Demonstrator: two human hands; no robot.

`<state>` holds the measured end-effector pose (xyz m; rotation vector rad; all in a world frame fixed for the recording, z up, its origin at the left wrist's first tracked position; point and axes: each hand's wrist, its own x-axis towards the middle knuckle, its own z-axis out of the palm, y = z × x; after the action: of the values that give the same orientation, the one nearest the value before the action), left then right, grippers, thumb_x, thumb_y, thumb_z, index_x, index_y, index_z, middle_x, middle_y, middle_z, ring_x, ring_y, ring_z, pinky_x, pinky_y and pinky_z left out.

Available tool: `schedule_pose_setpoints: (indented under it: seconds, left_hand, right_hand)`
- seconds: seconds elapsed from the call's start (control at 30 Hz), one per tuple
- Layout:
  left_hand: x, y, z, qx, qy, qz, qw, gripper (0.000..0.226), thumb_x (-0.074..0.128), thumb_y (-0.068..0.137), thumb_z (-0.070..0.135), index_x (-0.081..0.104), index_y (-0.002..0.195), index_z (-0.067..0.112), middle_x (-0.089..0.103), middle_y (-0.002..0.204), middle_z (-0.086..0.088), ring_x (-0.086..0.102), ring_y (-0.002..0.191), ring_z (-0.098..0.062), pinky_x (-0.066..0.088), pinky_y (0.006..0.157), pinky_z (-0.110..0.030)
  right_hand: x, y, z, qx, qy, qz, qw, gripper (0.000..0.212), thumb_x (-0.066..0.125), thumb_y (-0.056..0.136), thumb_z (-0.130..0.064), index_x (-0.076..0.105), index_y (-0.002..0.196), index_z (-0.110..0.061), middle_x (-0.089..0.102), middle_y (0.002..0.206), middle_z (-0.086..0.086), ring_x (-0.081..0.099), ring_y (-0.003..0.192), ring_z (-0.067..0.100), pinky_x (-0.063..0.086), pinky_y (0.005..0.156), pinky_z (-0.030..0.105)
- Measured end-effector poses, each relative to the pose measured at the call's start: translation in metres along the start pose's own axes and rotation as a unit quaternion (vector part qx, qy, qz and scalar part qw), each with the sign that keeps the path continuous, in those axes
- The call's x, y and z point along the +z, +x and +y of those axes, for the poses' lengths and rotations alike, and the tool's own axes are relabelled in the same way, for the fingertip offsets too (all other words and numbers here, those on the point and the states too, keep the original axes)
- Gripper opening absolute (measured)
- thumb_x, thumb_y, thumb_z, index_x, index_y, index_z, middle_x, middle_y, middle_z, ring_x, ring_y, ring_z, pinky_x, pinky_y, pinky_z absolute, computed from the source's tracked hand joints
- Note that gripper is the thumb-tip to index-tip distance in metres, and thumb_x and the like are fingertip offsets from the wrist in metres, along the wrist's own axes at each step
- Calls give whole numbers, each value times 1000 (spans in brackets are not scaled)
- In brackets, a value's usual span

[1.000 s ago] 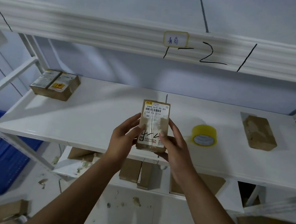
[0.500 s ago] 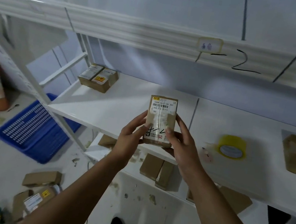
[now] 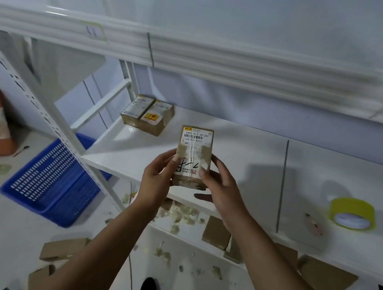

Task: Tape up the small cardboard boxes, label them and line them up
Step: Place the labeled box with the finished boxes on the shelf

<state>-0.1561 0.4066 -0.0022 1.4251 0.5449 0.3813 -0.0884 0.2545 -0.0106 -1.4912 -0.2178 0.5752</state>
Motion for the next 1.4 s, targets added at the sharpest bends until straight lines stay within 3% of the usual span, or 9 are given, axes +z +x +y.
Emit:
schedule_pose_setpoints:
  seconds: [0.17, 0.33, 0.63, 0.73, 0.87, 1.03, 1.13, 1.27, 1.4]
  left_hand:
    - [-55, 56, -5, -9, 3, -19, 1000, 29, 57, 107, 32, 69, 132, 25, 77, 116, -3, 75, 105, -21, 63, 84, -37]
    - [-98, 100, -11, -33, -10, -86, 996, 32, 55, 108, 28, 64, 139, 25, 75, 125, -3, 74, 110, -22, 61, 93, -39]
    - [-135, 162, -36, -61, 2, -225, 973, 71, 60, 88, 8, 47, 155, 28, 73, 132, -5, 66, 125, -28, 49, 109, -45]
    - [-133, 172, -50, -73, -5, -183, 980, 55, 73, 94, 16, 57, 147, 21, 76, 125, -6, 68, 123, -26, 50, 111, -44]
    - [-124, 186, -69, -51, 35, -143, 988, 35, 71, 99, 19, 70, 135, 20, 79, 116, -1, 73, 101, -9, 56, 82, -21]
    - [-113, 210, -81, -57, 94, -92, 990, 40, 73, 97, 34, 70, 136, 25, 78, 112, 4, 73, 101, -13, 60, 87, -36]
    - [-105, 224, -83, -75, 92, -56, 991, 45, 77, 93, 38, 69, 136, 25, 77, 114, 3, 71, 102, -22, 60, 69, -34]
    - [-97, 238, -87, -85, 115, -25, 989, 5, 79, 91, 37, 79, 95, 39, 77, 92, 17, 72, 96, -15, 64, 75, -43]
    - [-90, 246, -84, -132, 125, 7, 983, 21, 80, 89, 43, 73, 94, 24, 71, 85, 6, 69, 79, -18, 66, 75, -47]
  right_hand:
    - [59, 45, 3, 10, -21, 28, 999, 52, 69, 99, -35, 51, 148, -38, 70, 130, -5, 73, 108, 7, 64, 89, 46]
    - [110, 83, 14, 22, -44, 57, 997, 58, 79, 84, -52, 61, 136, -36, 68, 131, -10, 74, 105, 13, 64, 89, 42]
    - [141, 130, 32, 24, -25, 135, 990, 40, 68, 100, -22, 60, 140, -27, 69, 130, -12, 74, 102, 12, 62, 82, 29]
    - [140, 144, 43, 34, -2, 161, 986, 45, 69, 100, -18, 58, 143, -24, 67, 133, -11, 73, 106, 14, 61, 81, 30]
    - [135, 172, 67, 55, -17, 191, 980, 48, 73, 95, -22, 60, 141, -28, 66, 135, -13, 71, 115, 20, 62, 90, 41]
    - [126, 211, 82, 87, -55, 209, 972, 59, 72, 75, -43, 62, 132, -33, 68, 131, -13, 70, 115, 20, 58, 99, 51]
    - [121, 233, 85, 96, -61, 218, 969, 52, 70, 68, -51, 64, 116, -33, 70, 124, -6, 70, 111, 23, 59, 97, 51]
    - [116, 248, 82, 107, -89, 223, 965, 58, 68, 68, -52, 67, 119, -24, 74, 117, 0, 70, 108, 24, 58, 97, 47]
    - [111, 257, 80, 103, -127, 227, 960, 53, 61, 78, -51, 72, 122, -22, 75, 115, 1, 70, 107, 26, 59, 95, 49]
